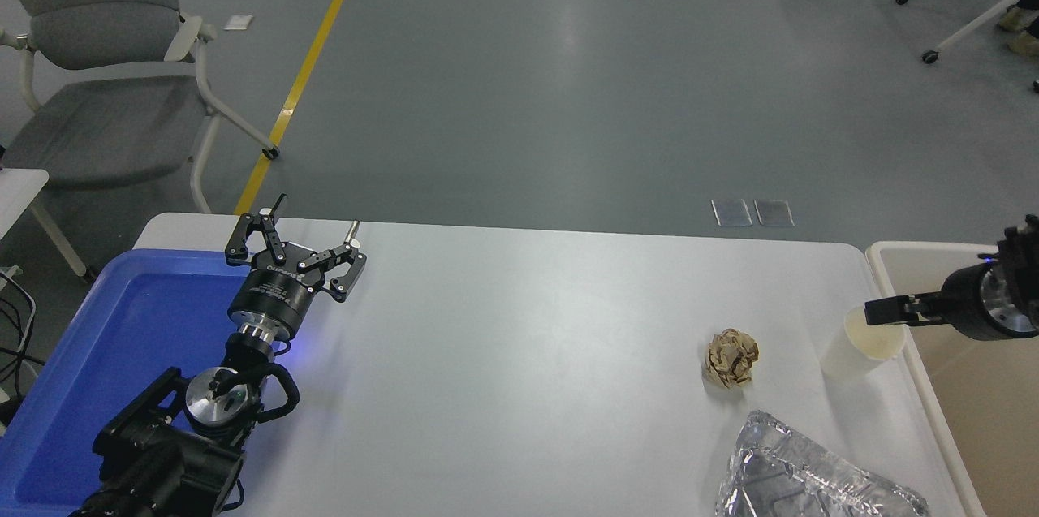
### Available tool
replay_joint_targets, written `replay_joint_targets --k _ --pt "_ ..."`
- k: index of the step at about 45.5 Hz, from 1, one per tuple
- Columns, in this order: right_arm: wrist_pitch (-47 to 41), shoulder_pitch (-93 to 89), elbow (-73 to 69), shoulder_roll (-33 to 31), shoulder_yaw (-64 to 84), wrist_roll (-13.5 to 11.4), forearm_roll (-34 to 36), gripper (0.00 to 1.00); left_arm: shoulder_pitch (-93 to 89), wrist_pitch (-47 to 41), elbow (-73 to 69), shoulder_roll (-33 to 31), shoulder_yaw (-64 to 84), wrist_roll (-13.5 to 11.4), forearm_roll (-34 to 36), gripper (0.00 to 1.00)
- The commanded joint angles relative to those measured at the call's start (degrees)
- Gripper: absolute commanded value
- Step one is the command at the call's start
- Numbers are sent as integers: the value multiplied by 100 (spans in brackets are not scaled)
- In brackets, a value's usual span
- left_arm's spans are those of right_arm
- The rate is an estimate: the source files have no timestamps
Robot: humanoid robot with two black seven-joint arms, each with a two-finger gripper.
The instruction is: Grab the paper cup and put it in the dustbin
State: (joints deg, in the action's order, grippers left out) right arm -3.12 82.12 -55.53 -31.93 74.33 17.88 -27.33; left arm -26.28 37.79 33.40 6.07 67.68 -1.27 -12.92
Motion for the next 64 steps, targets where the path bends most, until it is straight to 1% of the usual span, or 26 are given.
replay_joint_targets --k 1,8,17,25,32,35,38,41,46,47,49,50,53,55,64 --pt "171 -363 262 20 -6 -3 246 100 0 0 0 0 0 -5 0 99" --pt "470 -662 516 73 -15 -3 254 100 0 0 0 0 0 4 0 99" --pt "655 -961 587 152 -287 -3 509 100 0 0 0 0 0 -5 0 99" --pt "918 -1269 851 301 -367 -3 518 98 0 0 0 0 0 -5 0 99" --pt "1156 -1436 868 363 -367 -3 465 81 0 0 0 0 0 -5 0 99" --pt "1191 -1453 868 371 -367 -3 439 71 0 0 0 0 0 -5 0 99" --pt "1182 -1480 868 380 -358 -3 448 59 0 0 0 0 0 -5 0 99" --pt "1191 -1480 860 380 -367 -3 474 53 0 0 0 0 0 -5 0 99" --pt "1191 -1506 860 424 -358 -3 474 32 0 0 0 0 0 -5 0 99" --pt "1182 -1506 860 424 -358 -3 474 27 0 0 0 0 0 -5 0 99" --pt "1182 -1506 851 433 -358 -3 501 12 0 0 0 0 0 -5 0 99" --pt "1182 -1506 851 433 -367 -3 501 9 0 0 0 0 0 -5 0 99" --pt "1182 -1489 851 433 -367 -3 518 6 0 0 0 0 0 -5 0 99" --pt "1182 -1471 842 433 -367 -3 518 1 0 0 0 0 0 -5 0 99" --pt "1174 -1375 824 398 -367 5 518 0 0 0 0 0 0 4 0 99"
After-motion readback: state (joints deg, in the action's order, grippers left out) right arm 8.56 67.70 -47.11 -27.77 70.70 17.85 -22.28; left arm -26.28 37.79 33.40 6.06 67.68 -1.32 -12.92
